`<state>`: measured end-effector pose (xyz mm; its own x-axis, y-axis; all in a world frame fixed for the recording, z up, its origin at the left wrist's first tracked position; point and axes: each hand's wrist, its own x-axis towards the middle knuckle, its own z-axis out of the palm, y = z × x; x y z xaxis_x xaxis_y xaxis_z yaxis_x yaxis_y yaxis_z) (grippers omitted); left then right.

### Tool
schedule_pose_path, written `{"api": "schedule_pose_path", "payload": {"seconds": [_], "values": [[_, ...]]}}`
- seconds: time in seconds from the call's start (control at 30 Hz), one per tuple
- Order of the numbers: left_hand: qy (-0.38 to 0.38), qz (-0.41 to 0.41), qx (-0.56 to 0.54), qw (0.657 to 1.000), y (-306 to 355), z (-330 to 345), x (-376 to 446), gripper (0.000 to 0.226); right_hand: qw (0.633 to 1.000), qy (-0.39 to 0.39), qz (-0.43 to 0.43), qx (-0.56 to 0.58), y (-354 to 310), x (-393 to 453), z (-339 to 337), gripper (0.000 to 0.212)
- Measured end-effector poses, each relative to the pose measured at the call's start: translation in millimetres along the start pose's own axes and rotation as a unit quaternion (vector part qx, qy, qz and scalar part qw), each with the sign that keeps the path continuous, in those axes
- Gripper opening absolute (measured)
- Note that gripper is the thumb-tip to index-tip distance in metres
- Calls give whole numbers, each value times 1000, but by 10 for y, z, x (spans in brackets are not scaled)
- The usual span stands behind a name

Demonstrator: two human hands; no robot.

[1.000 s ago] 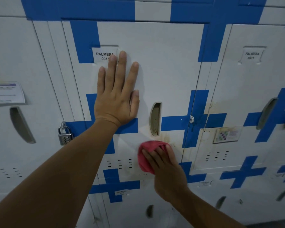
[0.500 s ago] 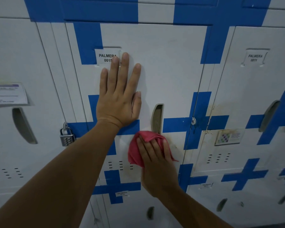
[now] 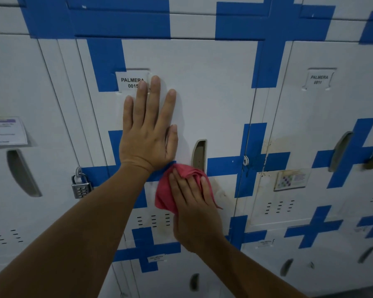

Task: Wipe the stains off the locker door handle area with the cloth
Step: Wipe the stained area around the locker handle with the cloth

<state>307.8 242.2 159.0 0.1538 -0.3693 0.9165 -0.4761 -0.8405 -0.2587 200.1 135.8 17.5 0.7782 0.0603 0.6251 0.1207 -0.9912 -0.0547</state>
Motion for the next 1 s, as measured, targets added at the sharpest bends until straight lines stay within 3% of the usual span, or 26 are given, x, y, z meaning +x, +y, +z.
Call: {"api": "schedule_pose_path", "payload": {"seconds": [0.17, 0.33, 0.4, 0.5, 0.6, 0.73, 0.83, 0.93, 1.0], "values": [[14, 3, -2, 1000, -3, 9, 3, 67, 990, -89, 37, -103, 580, -672, 297, 96], [10, 2, -10, 1000, 3, 5, 7, 68, 954, 42, 297, 14, 393, -493, 362, 81], [8, 0, -9, 1000, 2, 5, 3, 67, 938, 62, 332, 83, 105, -320, 369, 81], [16, 3, -5, 1000, 0, 14, 6, 66, 958, 44, 268, 88, -160, -296, 373, 84], [17, 2, -6, 1000, 1, 21, 6, 65, 973, 47, 216, 66, 84, -416, 372, 88], [17, 1, -8, 1000, 11, 16, 4, 65, 953, 71, 289, 52, 538, -426, 342, 96], [9, 0, -11, 1000, 12, 12, 4, 66, 944, 86, 314, 54, 463, -330, 261, 94], [2, -2, -6, 1000, 7, 2, -2, 67, 970, 41, 237, 44, 119, -288, 215, 84], [2, -1, -5, 1000, 4, -1, 1, 67, 984, 25, 177, 22, 77, -310, 199, 88]]}}
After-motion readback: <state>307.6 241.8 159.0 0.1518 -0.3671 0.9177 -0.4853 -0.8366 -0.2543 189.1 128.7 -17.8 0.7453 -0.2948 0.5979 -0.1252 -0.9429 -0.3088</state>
